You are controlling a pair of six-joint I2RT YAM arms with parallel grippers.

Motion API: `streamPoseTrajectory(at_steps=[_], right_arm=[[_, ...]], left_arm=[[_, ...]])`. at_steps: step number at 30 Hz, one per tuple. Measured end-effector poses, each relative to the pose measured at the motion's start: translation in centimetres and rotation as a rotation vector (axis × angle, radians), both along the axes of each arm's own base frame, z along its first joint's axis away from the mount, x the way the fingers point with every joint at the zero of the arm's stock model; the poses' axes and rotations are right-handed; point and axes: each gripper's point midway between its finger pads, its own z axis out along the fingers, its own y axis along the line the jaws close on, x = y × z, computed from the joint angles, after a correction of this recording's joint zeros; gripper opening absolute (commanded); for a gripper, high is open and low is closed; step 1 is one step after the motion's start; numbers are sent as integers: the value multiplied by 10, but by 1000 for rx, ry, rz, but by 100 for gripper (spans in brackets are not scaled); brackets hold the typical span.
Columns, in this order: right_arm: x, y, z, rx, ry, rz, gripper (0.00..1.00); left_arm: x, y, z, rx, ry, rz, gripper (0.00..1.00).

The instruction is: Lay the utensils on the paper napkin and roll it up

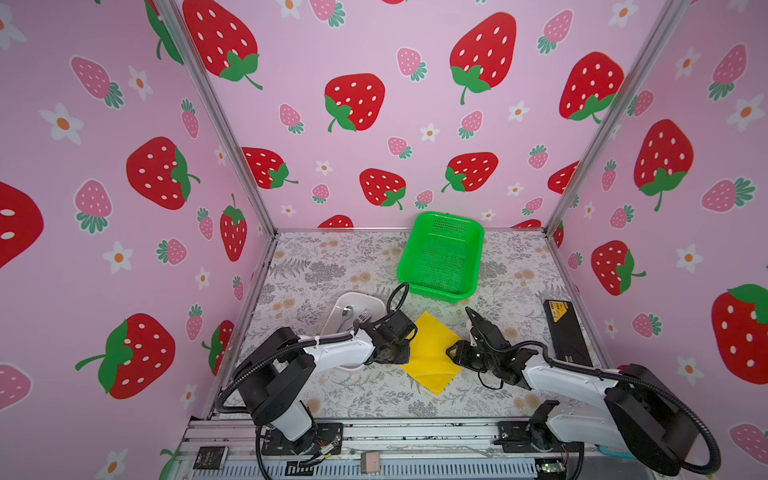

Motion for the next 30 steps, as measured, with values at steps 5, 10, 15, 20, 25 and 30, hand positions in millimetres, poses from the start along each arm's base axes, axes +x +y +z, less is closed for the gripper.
streamPoseTrajectory(at_steps=[5, 10, 15, 20, 25, 30], right_arm=[[-1, -5, 5, -24, -19, 7, 42], [0, 4, 18, 2, -53, 61, 38], [-17, 22, 23, 49, -51, 173, 31], [-44, 41, 24, 77, -32, 303, 28], [-70, 46, 6, 47, 29, 384, 27], [-76, 52, -6, 44, 67, 371, 28]], left_arm=[[-2, 2, 2, 7, -3, -19, 33], [0, -2, 23, -36, -43, -39, 37], [3, -4, 48, -84, -102, -49, 37], [5, 6, 68, -79, -160, -28, 38], [8, 20, 89, -73, -224, 2, 40], [12, 41, 103, -51, -260, 42, 41]])
